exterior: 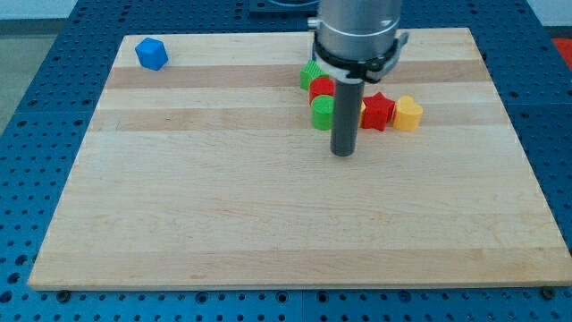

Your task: Move the yellow hexagon to the bottom right side of the blue triangle

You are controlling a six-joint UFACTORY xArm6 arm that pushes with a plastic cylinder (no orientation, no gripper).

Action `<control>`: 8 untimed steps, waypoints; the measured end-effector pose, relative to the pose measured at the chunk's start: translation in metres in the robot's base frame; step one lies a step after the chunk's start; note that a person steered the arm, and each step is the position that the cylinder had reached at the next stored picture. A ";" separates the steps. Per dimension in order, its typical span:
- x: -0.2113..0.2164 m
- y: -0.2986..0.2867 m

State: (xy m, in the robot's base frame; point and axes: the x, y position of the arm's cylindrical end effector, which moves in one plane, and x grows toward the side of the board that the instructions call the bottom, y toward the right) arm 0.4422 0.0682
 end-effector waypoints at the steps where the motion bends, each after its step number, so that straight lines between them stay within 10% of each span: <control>1: -0.013 0.013; 8: -0.086 0.018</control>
State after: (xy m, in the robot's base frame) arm 0.3564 0.0857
